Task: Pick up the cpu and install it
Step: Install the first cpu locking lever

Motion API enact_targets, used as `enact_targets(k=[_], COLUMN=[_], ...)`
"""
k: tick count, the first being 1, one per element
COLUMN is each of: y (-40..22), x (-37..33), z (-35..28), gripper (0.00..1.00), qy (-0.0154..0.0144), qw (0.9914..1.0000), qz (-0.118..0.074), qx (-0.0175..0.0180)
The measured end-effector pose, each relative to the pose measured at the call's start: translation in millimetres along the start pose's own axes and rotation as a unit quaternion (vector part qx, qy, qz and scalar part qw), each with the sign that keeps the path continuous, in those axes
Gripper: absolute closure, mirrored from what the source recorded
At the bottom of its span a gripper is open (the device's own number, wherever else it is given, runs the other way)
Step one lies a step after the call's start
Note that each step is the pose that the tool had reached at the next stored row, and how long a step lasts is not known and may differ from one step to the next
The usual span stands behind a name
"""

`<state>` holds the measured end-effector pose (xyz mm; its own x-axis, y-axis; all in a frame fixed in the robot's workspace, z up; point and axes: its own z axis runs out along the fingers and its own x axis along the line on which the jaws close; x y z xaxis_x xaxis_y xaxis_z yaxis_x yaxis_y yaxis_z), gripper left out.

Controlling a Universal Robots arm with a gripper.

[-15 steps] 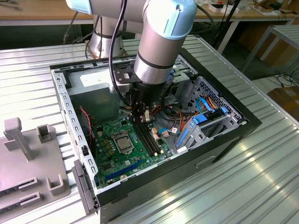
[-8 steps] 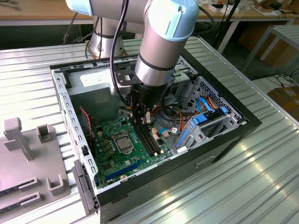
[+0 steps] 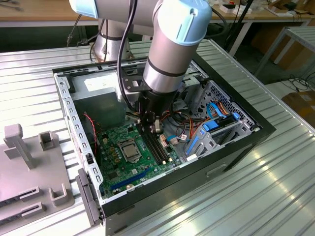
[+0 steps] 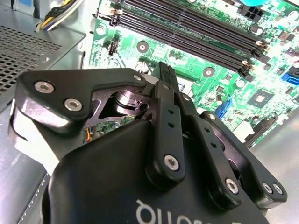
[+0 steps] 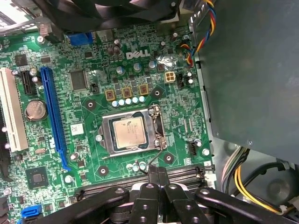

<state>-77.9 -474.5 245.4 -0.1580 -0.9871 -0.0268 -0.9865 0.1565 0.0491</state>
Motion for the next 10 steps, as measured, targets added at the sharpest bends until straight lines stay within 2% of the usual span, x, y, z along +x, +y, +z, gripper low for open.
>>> enact_targets(k=[10], y=[-0.9], x=[4.8], z=[2.4], gripper=[0.89], qy=[-0.0001], qw=[1.0], qz=[0.0], qx=[0.0])
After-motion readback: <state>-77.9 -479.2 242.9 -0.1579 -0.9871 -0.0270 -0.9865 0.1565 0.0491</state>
